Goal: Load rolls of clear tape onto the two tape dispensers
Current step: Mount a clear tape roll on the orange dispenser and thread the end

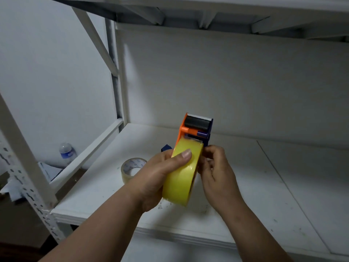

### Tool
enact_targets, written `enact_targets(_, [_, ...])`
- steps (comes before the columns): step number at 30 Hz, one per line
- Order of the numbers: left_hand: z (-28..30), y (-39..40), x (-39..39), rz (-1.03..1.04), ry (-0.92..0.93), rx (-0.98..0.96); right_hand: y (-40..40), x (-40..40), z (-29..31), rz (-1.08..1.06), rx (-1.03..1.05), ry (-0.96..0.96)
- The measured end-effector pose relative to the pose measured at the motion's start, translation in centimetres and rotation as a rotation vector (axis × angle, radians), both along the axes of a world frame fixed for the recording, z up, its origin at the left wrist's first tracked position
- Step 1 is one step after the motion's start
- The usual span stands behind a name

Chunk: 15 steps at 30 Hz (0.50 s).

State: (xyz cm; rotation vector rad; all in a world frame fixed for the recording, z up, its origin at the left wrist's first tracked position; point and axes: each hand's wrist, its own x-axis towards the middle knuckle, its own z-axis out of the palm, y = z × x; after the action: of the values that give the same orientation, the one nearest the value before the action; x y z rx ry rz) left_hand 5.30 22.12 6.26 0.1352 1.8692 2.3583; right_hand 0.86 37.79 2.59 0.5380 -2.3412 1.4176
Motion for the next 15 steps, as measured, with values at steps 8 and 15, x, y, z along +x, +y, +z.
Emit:
enact_targets(8, [0.2, -5.7, -0.4, -0.02, 0.041, -0.101, -6.4, 1.5, 1.4, -0.035, -0.132, -0.091])
enact_targets(15, [-0.7, -11.0, 0.2, 0.038, 0.101, -0.186, -11.5, 2.7, 1.9, -0.157, -0.321, -0.091])
